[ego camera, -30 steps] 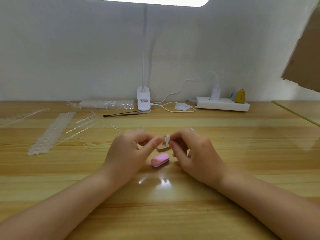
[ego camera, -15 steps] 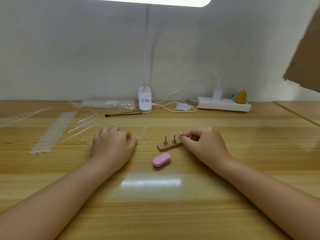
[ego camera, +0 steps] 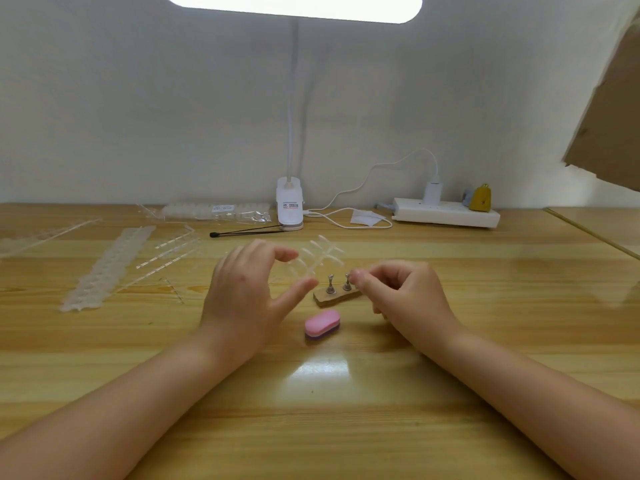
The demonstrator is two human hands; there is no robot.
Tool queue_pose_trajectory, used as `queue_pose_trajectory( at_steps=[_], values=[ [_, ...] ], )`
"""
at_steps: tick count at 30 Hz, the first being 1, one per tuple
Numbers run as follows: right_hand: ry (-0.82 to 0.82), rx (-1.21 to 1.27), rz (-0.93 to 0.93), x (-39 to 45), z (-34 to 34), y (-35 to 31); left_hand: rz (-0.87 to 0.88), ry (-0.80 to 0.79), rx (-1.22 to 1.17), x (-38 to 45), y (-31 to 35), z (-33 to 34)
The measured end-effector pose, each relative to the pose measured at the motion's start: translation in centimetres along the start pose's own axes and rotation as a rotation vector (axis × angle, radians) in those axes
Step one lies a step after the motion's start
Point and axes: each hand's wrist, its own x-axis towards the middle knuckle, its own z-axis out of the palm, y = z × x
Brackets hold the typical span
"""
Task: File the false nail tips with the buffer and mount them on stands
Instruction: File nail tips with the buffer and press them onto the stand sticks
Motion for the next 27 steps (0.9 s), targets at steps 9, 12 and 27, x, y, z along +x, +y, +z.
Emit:
queue_pose_trajectory(
  at_steps=[9, 12, 27],
  values=[
    [-0.088, 0.462, 0.295, 0.1, 0.6, -0.1, 0.089, 0.015, -0.064, -0.8, 1.7, 0.0],
    [-0.106, 0.492, 0.295, 0.0, 0.6, -0.1, 0.075, 0.027, -0.195, -0.9, 2.1, 0.0],
    [-0.055, 0.115, 0.083, -0.5, 1.0, -0.3, 0.299, 0.05, 0.137, -0.8, 1.9, -0.2]
  ],
)
